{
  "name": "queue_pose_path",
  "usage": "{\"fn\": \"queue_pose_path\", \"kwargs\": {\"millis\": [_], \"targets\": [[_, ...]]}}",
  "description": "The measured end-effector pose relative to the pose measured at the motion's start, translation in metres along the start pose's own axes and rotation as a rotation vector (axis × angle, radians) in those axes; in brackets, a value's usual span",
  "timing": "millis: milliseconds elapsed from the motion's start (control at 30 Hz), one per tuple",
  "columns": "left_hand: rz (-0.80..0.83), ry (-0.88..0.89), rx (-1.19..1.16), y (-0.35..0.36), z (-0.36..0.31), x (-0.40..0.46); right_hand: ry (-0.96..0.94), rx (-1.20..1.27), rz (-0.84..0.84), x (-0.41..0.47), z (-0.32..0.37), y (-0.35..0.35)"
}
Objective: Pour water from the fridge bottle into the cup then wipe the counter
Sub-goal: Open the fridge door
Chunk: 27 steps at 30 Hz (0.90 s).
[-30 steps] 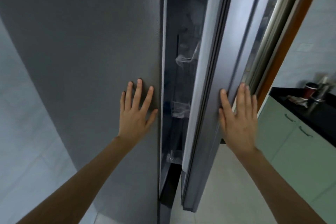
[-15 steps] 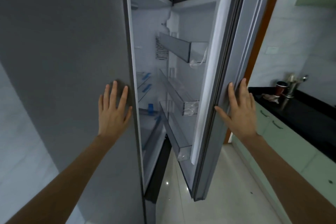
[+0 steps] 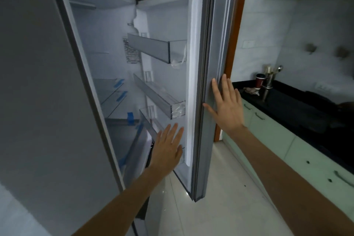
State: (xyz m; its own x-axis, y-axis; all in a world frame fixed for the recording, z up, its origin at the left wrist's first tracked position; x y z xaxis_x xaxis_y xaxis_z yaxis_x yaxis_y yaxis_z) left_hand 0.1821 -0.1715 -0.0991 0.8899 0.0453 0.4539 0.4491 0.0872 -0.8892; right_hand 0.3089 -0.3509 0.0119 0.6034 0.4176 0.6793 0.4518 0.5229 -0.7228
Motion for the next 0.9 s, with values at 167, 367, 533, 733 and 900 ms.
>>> {"fn": "queue_pose_path", "kwargs": {"millis": [167, 367, 533, 733, 900], "targets": [[0.05, 0.115, -0.047, 0.031, -0.039, 0.041, 0.046, 0.037, 0.002, 0.005, -0.023, 0.007], [-0.022, 0.209, -0.085, 0.067, -0.066, 0.077, 0.054, 0.047, 0.024, 0.02, -0.063, 0.013], [-0.091, 0.24, -0.078, 0.092, -0.086, 0.107, 0.024, 0.069, -0.009, 0.035, -0.1, 0.023], [-0.142, 0.235, -0.1, 0.12, -0.115, 0.145, 0.025, 0.072, -0.041, 0.056, -0.142, 0.036], [-0.16, 0.235, -0.116, 0.137, -0.135, 0.18, 0.036, 0.127, -0.019, 0.076, -0.179, 0.05]]}}
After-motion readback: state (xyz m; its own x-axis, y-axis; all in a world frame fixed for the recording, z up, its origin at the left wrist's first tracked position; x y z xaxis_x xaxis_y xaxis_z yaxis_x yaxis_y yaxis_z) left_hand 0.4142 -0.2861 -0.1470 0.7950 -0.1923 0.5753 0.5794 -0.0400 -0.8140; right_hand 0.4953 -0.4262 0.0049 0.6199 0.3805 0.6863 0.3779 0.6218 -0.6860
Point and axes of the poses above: each hand's wrist, its own x-axis towards the middle knuckle, its own y-axis out of the palm, z = x × y, the point moved 2 cm from there along x, towards the middle knuckle, and after that the axes turned 12 degrees about x, right-handed, at the moved point
